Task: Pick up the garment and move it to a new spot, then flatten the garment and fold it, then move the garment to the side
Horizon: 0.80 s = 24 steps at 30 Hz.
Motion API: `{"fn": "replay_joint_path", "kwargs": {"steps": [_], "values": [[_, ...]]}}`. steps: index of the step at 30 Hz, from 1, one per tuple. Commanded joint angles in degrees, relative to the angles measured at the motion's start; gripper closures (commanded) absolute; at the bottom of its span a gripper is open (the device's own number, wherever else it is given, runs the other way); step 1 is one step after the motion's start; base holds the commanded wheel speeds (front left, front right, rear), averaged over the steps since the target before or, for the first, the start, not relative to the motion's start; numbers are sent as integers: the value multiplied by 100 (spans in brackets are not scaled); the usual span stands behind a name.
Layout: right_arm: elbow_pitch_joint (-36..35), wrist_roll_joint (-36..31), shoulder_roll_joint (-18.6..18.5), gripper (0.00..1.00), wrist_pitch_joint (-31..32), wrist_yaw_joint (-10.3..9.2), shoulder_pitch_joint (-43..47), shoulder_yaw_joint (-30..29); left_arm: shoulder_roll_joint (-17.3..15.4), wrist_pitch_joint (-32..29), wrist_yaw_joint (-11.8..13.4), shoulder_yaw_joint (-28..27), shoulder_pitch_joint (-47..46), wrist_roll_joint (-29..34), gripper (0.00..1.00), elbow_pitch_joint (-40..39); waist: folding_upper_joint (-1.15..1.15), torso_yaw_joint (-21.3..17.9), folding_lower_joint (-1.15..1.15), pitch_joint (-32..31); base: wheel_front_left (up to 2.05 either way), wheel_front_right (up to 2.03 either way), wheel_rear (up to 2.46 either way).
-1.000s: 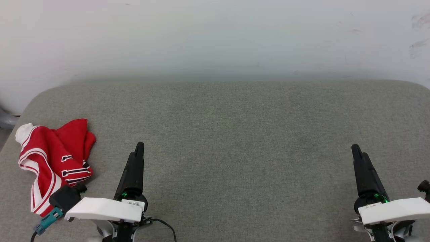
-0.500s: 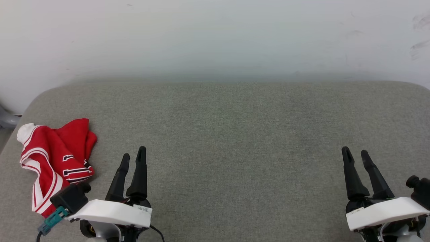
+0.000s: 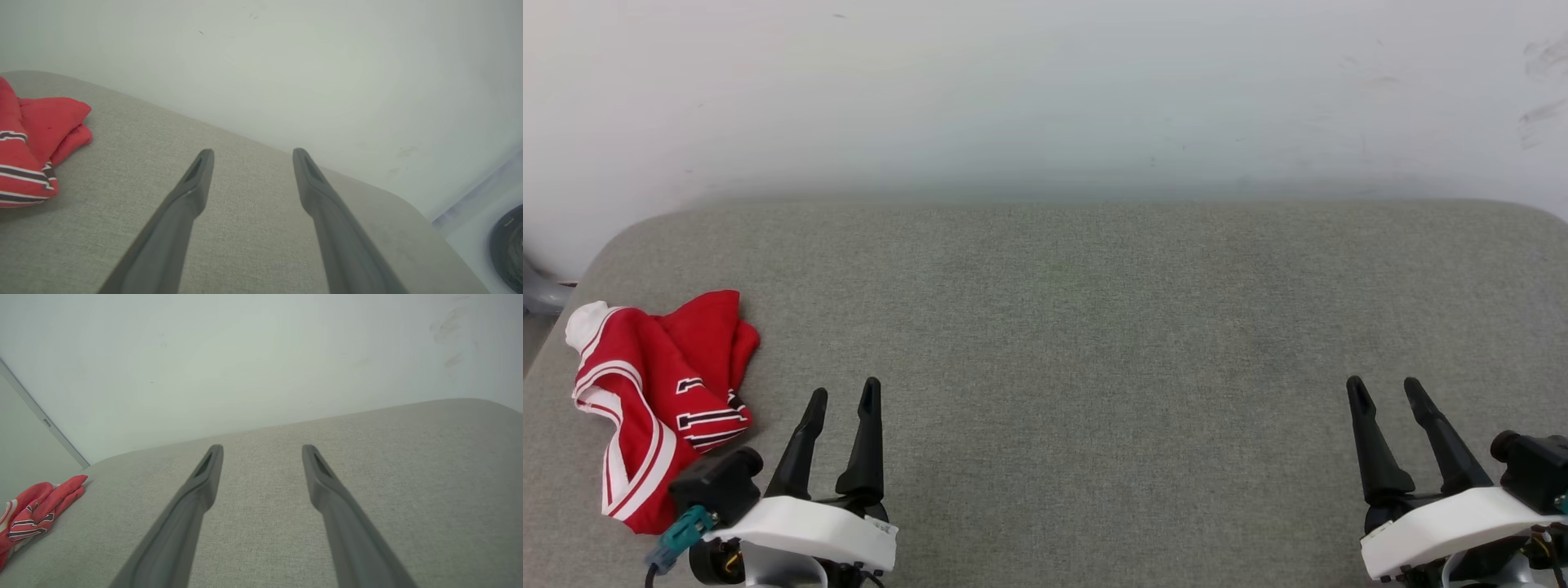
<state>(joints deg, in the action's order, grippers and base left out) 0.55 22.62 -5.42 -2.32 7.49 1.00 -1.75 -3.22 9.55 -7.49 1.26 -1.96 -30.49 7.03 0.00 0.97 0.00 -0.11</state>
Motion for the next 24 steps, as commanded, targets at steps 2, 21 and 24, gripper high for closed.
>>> {"fn": "replay_joint_path", "kwargs": {"steps": [2,21,24], "values": [[-103,-293,16,0,39,0,3,-41,-64,76,26,6,20,402,0,-9,0,-5,0,-3,0,0,0],[-280,-1551,191,0,117,-1,155,-325,-88,312,185,87,62,1722,0,72,0,16,0,-24,0,0,0],[-317,-1690,206,0,100,-1,173,-320,-78,347,190,87,65,1830,0,100,0,12,0,-30,0,0,0]]}}
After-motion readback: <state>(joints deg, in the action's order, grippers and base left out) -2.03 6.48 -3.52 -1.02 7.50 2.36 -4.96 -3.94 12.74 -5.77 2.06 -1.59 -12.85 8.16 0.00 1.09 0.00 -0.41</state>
